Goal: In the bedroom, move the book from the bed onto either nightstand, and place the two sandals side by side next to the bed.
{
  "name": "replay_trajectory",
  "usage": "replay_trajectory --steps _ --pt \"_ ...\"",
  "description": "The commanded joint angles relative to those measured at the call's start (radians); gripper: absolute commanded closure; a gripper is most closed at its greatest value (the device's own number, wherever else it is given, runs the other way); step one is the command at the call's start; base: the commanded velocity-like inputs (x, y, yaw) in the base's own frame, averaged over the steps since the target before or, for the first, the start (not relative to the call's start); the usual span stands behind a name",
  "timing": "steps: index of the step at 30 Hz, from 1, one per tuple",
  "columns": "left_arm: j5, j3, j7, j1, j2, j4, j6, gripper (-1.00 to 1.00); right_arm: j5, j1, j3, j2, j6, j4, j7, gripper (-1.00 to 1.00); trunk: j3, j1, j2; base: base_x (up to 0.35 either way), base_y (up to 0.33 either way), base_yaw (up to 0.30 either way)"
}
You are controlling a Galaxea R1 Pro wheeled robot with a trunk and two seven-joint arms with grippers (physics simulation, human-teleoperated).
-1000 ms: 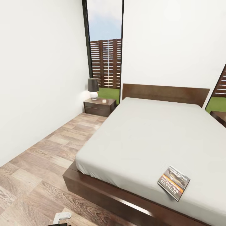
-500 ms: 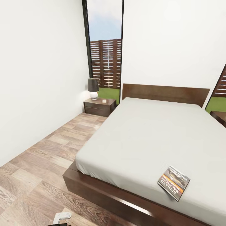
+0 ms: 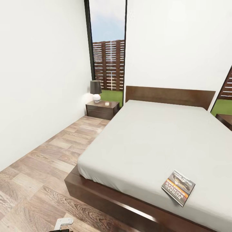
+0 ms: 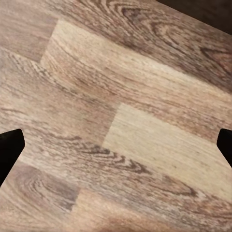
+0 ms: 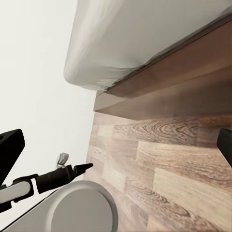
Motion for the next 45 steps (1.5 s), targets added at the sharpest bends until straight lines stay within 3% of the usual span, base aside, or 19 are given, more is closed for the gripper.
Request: replay_trajectory --steps 1,37,40,45 --pt "0.010 -0.008 -0.001 0.000 0.001 -0.002 0.005 -1.00 0.010 -0.001 -0.009 0.000 0.006 -0.001 0.004 -1.00 -0.001 0.000 0.000 0.000 0.000 0.000" --pt "0.010 -0.009 -0.002 0.000 -0.001 -0.003 0.003 -1.00 0.009 -0.001 -0.010 0.007 0.006 -0.002 0.004 -1.00 -0.001 0.000 0.000 0.000 0.000 0.000" --pt "0.010 -0.009 -0.002 0.000 -0.001 -0.003 0.003 -1.00 0.009 -0.007 -0.010 0.004 0.045 -0.003 0.004 -1.00 -0.001 0.000 0.000 0.000 0.000 0.000" --pt "0.010 -0.009 -0.002 0.000 -0.002 -0.003 0.003 -1.00 0.009 -0.050 -0.011 0.003 0.182 -0.013 0.004 -1.00 -0.001 0.000 0.000 0.000 0.000 0.000"
